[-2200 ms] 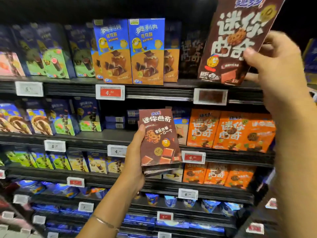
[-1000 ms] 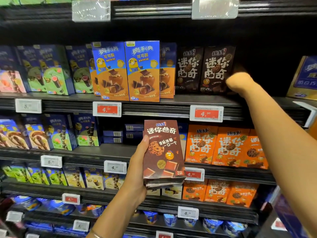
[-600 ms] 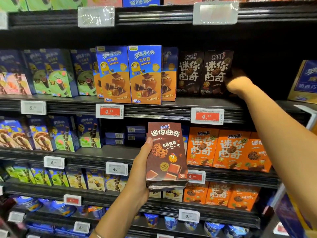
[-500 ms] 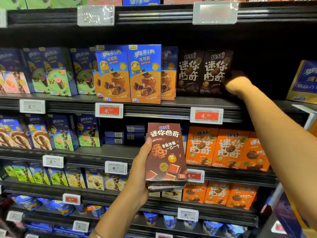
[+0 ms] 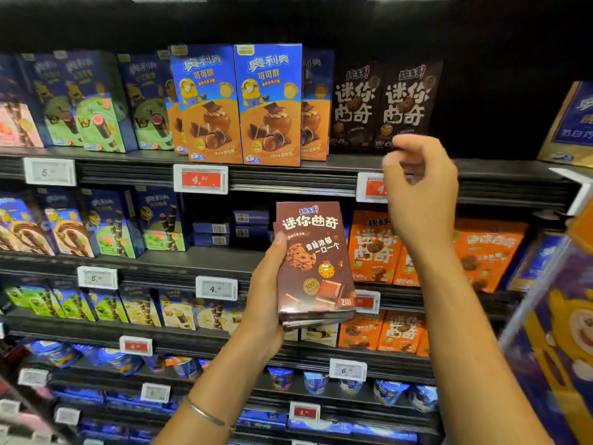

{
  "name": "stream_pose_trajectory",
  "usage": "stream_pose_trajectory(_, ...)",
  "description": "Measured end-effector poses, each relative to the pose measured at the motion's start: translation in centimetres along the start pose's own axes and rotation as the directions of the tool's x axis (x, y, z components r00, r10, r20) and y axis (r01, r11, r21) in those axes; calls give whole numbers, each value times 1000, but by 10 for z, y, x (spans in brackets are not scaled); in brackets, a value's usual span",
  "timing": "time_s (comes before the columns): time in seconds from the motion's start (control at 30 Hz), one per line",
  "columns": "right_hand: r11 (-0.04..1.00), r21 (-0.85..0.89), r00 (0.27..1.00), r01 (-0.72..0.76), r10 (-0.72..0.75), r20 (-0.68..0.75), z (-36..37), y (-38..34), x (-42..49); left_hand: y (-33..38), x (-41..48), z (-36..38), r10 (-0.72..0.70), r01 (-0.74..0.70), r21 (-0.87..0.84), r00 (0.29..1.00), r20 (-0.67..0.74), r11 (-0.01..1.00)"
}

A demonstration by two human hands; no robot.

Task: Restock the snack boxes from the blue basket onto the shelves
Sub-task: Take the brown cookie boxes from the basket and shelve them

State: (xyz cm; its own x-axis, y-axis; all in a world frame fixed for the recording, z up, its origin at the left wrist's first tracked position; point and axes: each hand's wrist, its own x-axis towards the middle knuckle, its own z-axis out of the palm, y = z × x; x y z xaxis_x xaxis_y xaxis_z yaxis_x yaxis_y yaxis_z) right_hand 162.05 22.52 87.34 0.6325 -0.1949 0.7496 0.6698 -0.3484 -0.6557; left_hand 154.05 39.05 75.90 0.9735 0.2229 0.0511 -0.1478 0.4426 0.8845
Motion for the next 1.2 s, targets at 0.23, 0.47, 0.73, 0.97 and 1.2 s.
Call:
stream_pose_trajectory(0.23,945,98,891,-311,254,377,7,7,-65,5,-6,6,96,-95,19,994,-60,995)
stream_pose_trajectory(0.47,864,116,747,-490,347,567,-8,9,-63,7,-4,16,225,-218,107,973,-53,970)
stream_pose_trajectory(0.73,891,130,739,-434,270,618,-47,-3,-37,11,0,32,340,-330,167,940,-32,929)
stream_pose_trajectory(0.97,913,271,900,-304,182,397,-74,-16,17,38,11,64,423,-419,166,906,8,893)
stream_pose_trajectory(1.2,933,276,970,-231,199,139,-64,25,106,68,40,102,448,-444,119,894,-9,888)
